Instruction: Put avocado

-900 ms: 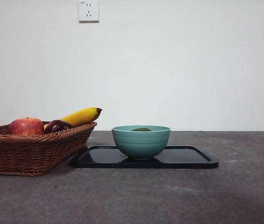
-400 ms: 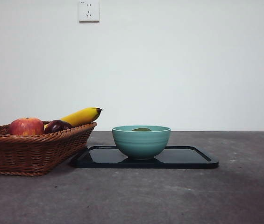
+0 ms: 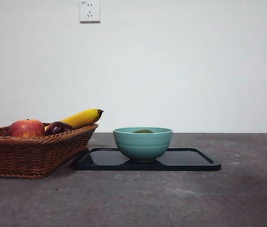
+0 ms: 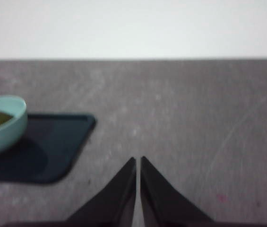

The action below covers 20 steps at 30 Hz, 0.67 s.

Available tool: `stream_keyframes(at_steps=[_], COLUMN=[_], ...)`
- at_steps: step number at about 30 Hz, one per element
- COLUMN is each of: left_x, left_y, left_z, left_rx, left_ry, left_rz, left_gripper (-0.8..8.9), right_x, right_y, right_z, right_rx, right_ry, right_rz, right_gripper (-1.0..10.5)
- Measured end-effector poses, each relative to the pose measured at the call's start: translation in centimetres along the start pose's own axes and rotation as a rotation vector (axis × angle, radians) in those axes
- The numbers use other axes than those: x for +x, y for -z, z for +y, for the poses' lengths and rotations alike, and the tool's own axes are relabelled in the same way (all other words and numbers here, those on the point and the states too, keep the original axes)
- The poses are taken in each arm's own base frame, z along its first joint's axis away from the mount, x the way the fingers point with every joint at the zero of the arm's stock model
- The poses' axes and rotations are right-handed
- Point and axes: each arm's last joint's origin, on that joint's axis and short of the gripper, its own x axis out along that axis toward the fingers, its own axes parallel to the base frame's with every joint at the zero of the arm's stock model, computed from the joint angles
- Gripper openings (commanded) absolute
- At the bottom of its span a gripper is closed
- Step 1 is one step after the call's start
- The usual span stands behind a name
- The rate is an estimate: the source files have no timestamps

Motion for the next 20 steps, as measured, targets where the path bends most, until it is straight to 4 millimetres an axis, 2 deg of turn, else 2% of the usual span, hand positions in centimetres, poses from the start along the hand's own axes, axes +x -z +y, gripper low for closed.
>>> stream_keyframes(at_steps=[20], left_x=[0.0], left_y=[0.0], left_z=[0.0], left_rx=[0.0], left_ry=[0.0], left_rz=[0.0], left_gripper=[0.09], right_x=[-0.01], right_y=[0.19], right_z=[-0.02], right_rx=[0.024], right_ry=[0.005], right_rz=[0.021], right_gripper=[0.1])
